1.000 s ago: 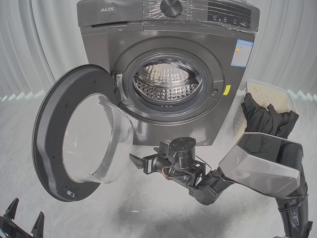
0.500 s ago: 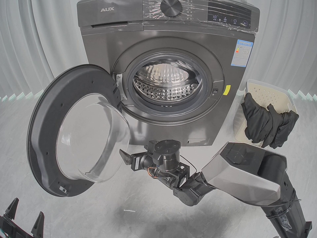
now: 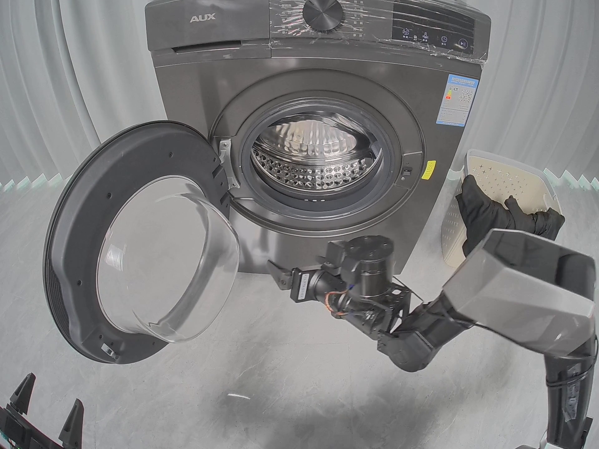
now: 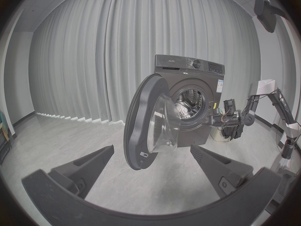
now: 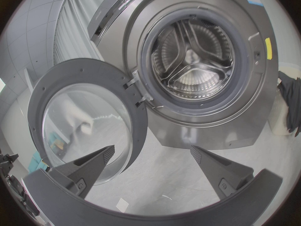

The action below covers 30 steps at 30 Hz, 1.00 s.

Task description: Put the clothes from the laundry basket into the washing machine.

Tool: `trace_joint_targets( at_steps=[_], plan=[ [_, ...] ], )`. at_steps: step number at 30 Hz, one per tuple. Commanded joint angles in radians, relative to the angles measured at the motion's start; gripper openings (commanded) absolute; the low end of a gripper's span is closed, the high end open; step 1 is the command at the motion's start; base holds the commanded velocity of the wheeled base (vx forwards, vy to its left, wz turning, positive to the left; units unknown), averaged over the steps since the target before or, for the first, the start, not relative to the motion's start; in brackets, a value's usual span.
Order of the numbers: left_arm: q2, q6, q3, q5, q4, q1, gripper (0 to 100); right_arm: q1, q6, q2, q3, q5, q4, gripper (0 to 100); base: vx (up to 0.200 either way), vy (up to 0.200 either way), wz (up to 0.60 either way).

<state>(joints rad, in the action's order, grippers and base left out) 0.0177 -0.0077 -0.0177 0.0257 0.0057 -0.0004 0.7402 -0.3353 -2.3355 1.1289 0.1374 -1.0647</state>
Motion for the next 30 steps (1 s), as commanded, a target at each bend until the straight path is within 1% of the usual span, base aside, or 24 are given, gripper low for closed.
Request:
trace_joint_targets(
  at_steps=[1,2,3,4,5,7,8,9,10,11,14,15,16,17,18,20,22,23,24,25,30],
  plan=[
    [-0.016,0.003,0.016,-0.001,0.0,-0.001,100,-0.097,0.041,0.335,-0.282,-0.007,0.0,100,0.0,0.0,0.0],
    [-0.016,0.003,0.016,-0.001,0.0,0.0,100,-0.113,0.053,0.383,-0.333,-0.01,0.0,100,0.0,0.0,0.0],
    [-0.016,0.003,0.016,-0.001,0.0,-0.001,100,-0.117,0.056,0.397,-0.347,-0.01,0.0,100,0.0,0.0,0.0],
    [-0.016,0.0,0.016,-0.001,0.0,-0.001,100,-0.145,0.079,0.467,-0.42,-0.013,-0.003,100,0.0,0.0,0.0],
    [-0.016,0.0,0.016,-0.001,0.0,-0.001,100,-0.16,0.09,0.505,-0.457,-0.018,-0.005,100,0.0,0.0,0.0],
    [-0.016,0.0,0.016,0.0,0.0,-0.001,100,-0.185,0.098,0.581,-0.541,-0.025,-0.018,100,0.0,0.0,0.0],
    [-0.016,-0.002,0.016,-0.001,0.0,-0.001,100,-0.186,0.098,0.585,-0.548,-0.025,-0.02,100,0.0,0.0,0.0],
    [-0.016,-0.002,0.016,0.0,0.0,-0.001,100,-0.206,0.107,0.636,-0.618,-0.027,-0.037,100,0.0,0.0,0.0],
    [-0.016,-0.002,0.016,0.0,0.0,-0.001,100,-0.214,0.114,0.657,-0.646,-0.027,-0.044,100,0.0,0.0,0.0],
    [-0.016,-0.002,0.016,0.0,0.0,0.0,100,-0.229,0.139,0.697,-0.699,-0.027,-0.061,100,0.0,0.0,0.0],
    [-0.016,-0.002,0.016,-0.001,0.0,0.0,100,-0.288,0.24,0.792,-0.793,-0.042,-0.084,100,0.0,0.0,0.0],
    [-0.016,-0.002,0.016,-0.001,0.0,-0.001,100,-0.325,0.272,0.838,-0.821,-0.068,-0.086,100,0.0,0.0,0.0],
    [-0.016,-0.002,0.016,-0.001,0.0,0.0,100,-0.329,0.275,0.845,-0.824,-0.073,-0.086,100,0.0,0.0,0.0],
    [-0.016,-0.002,0.016,-0.001,0.0,-0.001,100,-0.389,0.289,0.904,-0.87,-0.124,-0.075,100,0.0,0.0,0.0],
    [-0.016,-0.002,0.016,-0.001,0.0,-0.001,100,-0.421,0.292,0.93,-0.907,-0.15,-0.075,100,0.0,0.0,0.0],
    [-0.016,-0.002,0.016,-0.001,0.0,0.0,100,-0.452,0.295,0.961,-0.962,-0.17,-0.084,100,0.0,0.0,0.0],
    [-0.016,-0.002,0.016,-0.001,0.0,-0.001,100,-0.459,0.3,1.009,-1.023,-0.173,-0.084,100,0.0,0.0,0.0],
    [-0.016,-0.002,0.016,-0.001,0.0,-0.001,100,-0.459,0.3,1.009,-1.023,-0.173,-0.084,100,0.0,0.0,0.0],
    [-0.016,-0.002,0.016,0.0,0.0,0.0,100,-0.463,0.308,1.056,-1.069,-0.17,-0.08,100,0.0,0.0,0.0],
    [-0.016,-0.002,0.016,0.0,0.0,-0.001,100,-0.467,0.312,1.082,-1.088,-0.168,-0.08,100,0.0,0.0,0.0],
    [-0.016,-0.002,0.016,0.0,0.0,0.0,100,-0.509,0.32,1.179,-1.126,-0.167,-0.067,100,0.0,0.0,0.0]
  ],
)
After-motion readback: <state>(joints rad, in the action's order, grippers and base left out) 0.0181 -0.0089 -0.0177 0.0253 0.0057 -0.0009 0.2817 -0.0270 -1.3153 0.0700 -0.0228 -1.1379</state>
